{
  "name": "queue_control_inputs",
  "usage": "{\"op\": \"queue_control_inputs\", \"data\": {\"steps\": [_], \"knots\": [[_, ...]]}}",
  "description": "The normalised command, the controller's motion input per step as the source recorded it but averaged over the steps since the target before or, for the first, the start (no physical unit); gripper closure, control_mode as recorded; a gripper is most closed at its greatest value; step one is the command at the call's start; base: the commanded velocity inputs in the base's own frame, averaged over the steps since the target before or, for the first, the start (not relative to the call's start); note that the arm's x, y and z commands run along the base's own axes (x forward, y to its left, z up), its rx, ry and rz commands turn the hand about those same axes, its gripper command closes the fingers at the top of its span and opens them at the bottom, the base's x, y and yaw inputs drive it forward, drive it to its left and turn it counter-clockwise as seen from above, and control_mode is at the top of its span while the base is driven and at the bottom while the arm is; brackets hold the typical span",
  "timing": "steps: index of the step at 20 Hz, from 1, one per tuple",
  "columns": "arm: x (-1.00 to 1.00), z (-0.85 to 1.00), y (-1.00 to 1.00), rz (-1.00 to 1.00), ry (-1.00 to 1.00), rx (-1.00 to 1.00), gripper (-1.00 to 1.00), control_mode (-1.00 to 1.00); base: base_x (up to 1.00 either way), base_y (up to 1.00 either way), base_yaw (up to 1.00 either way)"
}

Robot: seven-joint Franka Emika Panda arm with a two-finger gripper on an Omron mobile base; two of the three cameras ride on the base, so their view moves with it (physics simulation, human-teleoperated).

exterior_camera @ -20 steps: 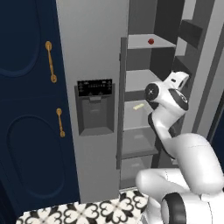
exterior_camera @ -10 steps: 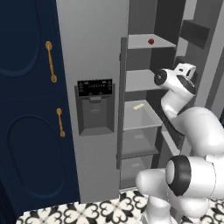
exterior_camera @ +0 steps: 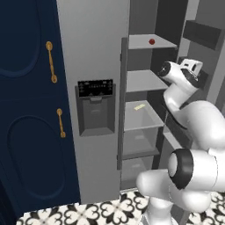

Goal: Take the strawberry from the fridge and place it on top of the pancake, located on the dining counter.

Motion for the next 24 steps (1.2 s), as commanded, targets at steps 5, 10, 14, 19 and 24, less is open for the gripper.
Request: {"op": "queue_control_inputs", "data": {"steps": [5,10,14,19,24], "knots": [[-0.61,-0.10,0.92,0.00,-0.12,0.08,-1.00,-1.00,0.00,0.00,0.00],[-0.91,-0.61,0.99,-0.04,-0.15,0.59,-1.00,-1.00,0.00,0.00,0.00],[-0.96,-1.00,1.00,0.00,-0.02,0.86,-1.00,-1.00,0.00,0.00,0.00],[-0.78,-0.35,0.88,0.00,-0.02,0.78,-1.00,-1.00,0.00,0.00,0.00],[-0.66,0.52,0.09,-0.11,0.00,0.27,-1.00,-1.00,0.00,0.00,0.00]]}}
